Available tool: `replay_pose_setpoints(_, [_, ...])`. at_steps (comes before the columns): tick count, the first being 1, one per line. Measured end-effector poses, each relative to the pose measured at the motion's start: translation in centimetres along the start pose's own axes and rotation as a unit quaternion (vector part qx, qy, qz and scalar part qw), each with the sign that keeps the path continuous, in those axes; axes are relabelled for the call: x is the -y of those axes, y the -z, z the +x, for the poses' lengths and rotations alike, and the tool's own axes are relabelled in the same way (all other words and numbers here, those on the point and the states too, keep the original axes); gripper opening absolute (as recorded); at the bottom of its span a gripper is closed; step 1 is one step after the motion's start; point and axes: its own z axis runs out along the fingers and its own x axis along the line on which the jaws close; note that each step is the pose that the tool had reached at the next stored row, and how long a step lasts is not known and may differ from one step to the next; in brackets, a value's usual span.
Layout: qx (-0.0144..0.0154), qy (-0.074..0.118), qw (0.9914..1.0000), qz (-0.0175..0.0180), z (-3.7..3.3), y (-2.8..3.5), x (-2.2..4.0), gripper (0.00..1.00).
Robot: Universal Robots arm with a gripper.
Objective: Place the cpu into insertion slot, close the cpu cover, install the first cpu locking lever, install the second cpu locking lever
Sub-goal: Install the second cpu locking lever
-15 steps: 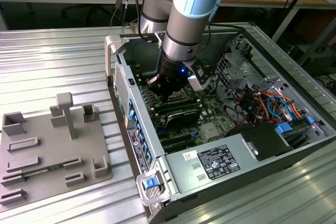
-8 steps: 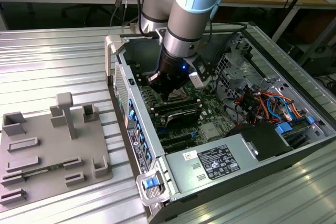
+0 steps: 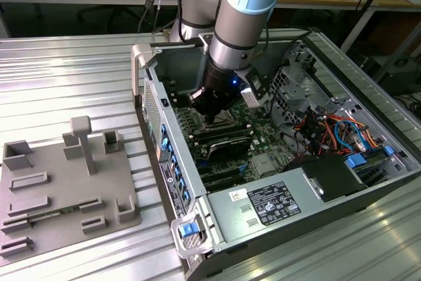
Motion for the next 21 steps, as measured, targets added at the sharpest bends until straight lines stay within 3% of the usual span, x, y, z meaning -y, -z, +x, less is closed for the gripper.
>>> replay_pose_setpoints(5, [-0.0002,0.0,1.0,0.001,-1.69,0.09,-0.2,0.11])
replay_pose_setpoints(9, [-0.0003,0.0,0.99999,0.0039,-2.52,0.35,-0.31,0.11])
replay_pose_setpoints(11, [-0.0006,0.0,0.99998,0.007,-2.93,0.51,-0.37,0.11])
replay_pose_setpoints(15, [-0.0013,0.0,0.99986,0.0168,-3.67,1.02,-0.51,0.11])
replay_pose_setpoints(19, [-0.0021,0.0,0.99975,0.0223,-4.13,1.43,-0.51,0.11])
replay_pose_setpoints(21, [-0.0031,0.0,0.99972,0.0234,-4.3,1.45,-0.49,0.11])
